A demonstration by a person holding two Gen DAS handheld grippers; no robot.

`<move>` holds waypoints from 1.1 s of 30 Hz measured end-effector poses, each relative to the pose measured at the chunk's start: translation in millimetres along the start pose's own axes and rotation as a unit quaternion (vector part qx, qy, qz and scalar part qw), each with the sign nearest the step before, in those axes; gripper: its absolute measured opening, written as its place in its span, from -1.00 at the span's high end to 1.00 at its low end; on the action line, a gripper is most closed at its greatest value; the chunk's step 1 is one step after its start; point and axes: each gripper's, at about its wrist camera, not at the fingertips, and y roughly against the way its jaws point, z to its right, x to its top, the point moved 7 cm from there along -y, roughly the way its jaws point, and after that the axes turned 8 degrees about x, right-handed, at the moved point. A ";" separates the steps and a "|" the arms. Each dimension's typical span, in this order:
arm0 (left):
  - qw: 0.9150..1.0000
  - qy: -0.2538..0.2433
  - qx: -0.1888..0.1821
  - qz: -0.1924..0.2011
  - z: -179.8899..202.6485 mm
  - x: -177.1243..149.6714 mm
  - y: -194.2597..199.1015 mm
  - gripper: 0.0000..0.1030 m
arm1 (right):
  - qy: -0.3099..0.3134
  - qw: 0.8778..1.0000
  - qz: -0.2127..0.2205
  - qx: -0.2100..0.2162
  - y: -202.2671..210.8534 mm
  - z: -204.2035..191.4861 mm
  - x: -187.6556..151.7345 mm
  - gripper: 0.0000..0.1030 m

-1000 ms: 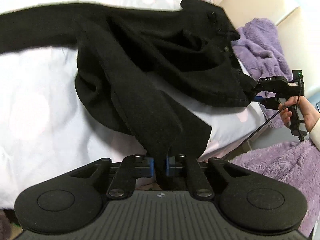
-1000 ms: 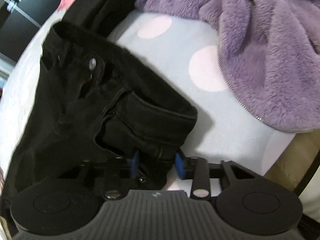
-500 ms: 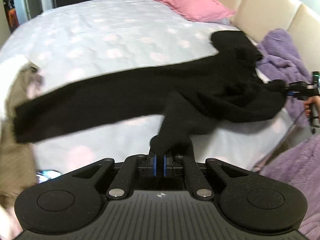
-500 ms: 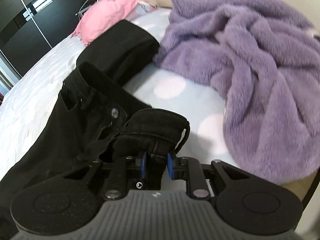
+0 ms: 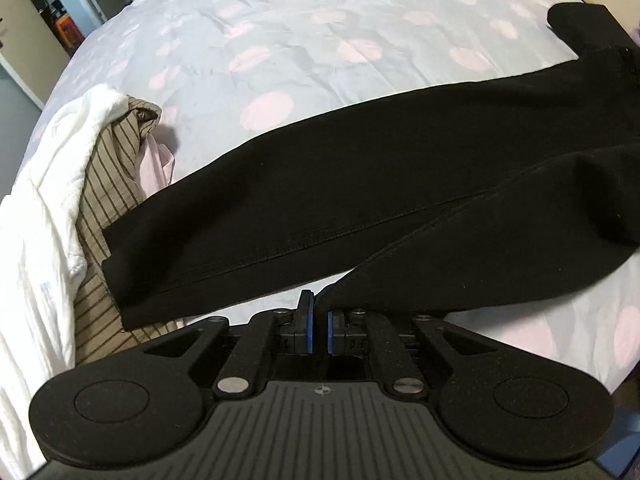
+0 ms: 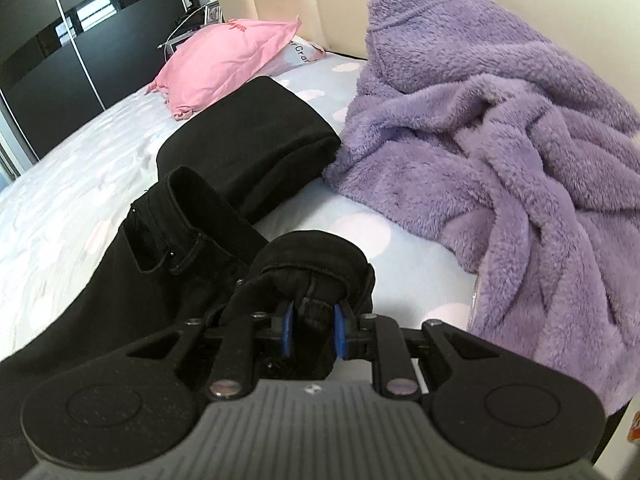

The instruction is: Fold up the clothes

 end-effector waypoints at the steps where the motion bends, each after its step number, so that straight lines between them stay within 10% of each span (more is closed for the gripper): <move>1: 1.000 -0.005 0.006 0.009 -2.9 -1.8 5.2 0.92 | -0.001 1.000 -0.001 -0.002 -1.4 -0.7 0.5 0.57; 10: 0.987 -0.103 0.001 0.120 5.2 -43.1 117.1 0.92 | -0.083 0.996 -0.014 0.007 11.6 24.2 -8.7 0.58; 17: 0.956 -0.284 -0.065 -0.010 55.4 -139.7 112.9 0.93 | -0.140 0.986 -0.084 -0.019 3.4 56.7 -39.7 0.58; 23: 0.930 -0.334 -0.128 -0.082 93.3 -194.4 102.8 0.87 | -0.124 0.985 -0.110 -0.043 0.8 54.9 -51.2 0.40; 29: 0.934 -0.303 -0.170 -0.088 92.5 -213.7 119.7 0.53 | -0.070 0.993 -0.059 -0.077 22.3 36.1 -27.5 -0.18; 33: 0.942 -0.255 -0.206 -0.071 76.0 -205.6 136.5 0.19 | -0.048 0.996 0.007 -0.073 42.3 20.8 -5.7 -0.22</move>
